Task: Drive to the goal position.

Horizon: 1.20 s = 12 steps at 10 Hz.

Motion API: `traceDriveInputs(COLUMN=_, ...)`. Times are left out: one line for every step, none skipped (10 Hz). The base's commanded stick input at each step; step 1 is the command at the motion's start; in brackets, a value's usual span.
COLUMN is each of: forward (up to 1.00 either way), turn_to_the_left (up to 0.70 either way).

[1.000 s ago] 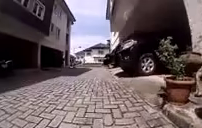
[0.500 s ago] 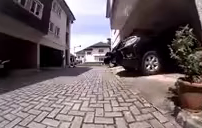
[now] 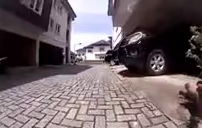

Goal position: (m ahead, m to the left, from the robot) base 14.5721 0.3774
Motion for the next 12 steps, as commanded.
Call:
traceDriveInputs(forward=0.50, turn_to_the_left=0.00)
traceDriveInputs(forward=0.50, turn_to_the_left=0.00)
traceDriveInputs(forward=0.50, turn_to_the_left=0.00)
traceDriveInputs(forward=0.50, turn_to_the_left=0.00)
traceDriveInputs(forward=0.50, turn_to_the_left=0.00)
traceDriveInputs(forward=0.50, turn_to_the_left=0.00)
traceDriveInputs(forward=0.50, turn_to_the_left=0.00)
traceDriveInputs(forward=0.50, turn_to_the_left=0.00)
traceDriveInputs(forward=0.50, turn_to_the_left=0.00)
traceDriveInputs(forward=0.50, turn_to_the_left=0.00)
traceDriveInputs(forward=0.50, turn_to_the_left=0.00)
traceDriveInputs(forward=0.50, turn_to_the_left=0.00)
